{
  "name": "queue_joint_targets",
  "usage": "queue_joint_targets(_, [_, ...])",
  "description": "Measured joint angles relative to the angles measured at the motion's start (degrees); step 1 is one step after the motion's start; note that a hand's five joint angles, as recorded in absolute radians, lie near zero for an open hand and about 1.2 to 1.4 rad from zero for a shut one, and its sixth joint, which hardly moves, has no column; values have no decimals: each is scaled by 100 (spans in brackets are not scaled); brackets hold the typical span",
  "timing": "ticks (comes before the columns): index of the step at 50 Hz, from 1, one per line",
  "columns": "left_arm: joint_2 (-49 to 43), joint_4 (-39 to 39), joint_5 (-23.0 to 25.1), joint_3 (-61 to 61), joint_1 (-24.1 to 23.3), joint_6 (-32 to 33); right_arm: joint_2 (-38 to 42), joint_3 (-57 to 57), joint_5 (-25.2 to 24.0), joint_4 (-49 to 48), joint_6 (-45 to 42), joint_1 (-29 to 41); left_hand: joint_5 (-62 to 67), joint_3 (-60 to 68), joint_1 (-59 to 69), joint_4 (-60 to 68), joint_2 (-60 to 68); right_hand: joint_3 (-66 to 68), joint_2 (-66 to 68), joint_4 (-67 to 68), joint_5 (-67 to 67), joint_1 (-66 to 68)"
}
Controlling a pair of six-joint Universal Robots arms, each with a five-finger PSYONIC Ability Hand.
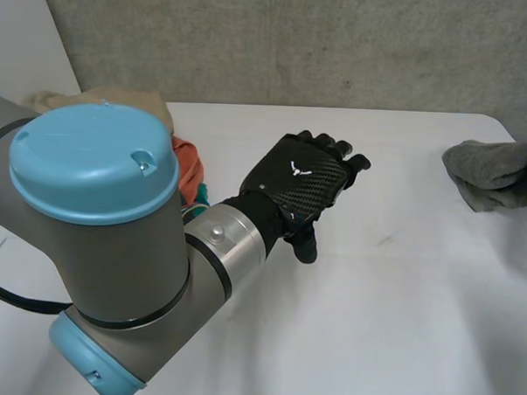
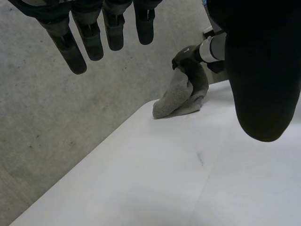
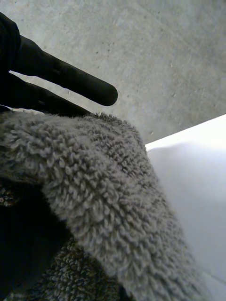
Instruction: Fold the laundry.
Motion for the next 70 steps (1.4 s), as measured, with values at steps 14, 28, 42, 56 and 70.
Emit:
queue_joint_targets(14, [-7,-12,-9,-8,-24,-14,-161,453,673,-69,-719,-97,0,0,-1,0,0,-4803,-4728,-5305,-5036,-3433])
queue_joint_targets(28, [451,-3,-98,-105,50,-20,-3371,4354,1057,-2365,-1270,114,0,0,-1,0,0,-4803,-4728,-5306,-5036,-3433])
queue_joint_targets(42, [1063,311,-367,-274,1573,71,-6019,8351,-1373,-3440,-1204,1147,0,0,-1,0,0,-4803,-4728,-5306,-5036,-3433])
queue_joint_targets(56, [-851,1350,-60,325,3579,1059,-6784,9878,-2834,-2080,-1736,1500,0,0,19,0,0,-4803,-4728,-5306,-5036,-3433])
queue_joint_targets(70, [-2643,1565,379,1930,4049,1997,-6725,10250,-2749,-1941,-2171,1463,5040,5517,5134,5569,5538,-4803,-4728,-5306,-5036,-3433])
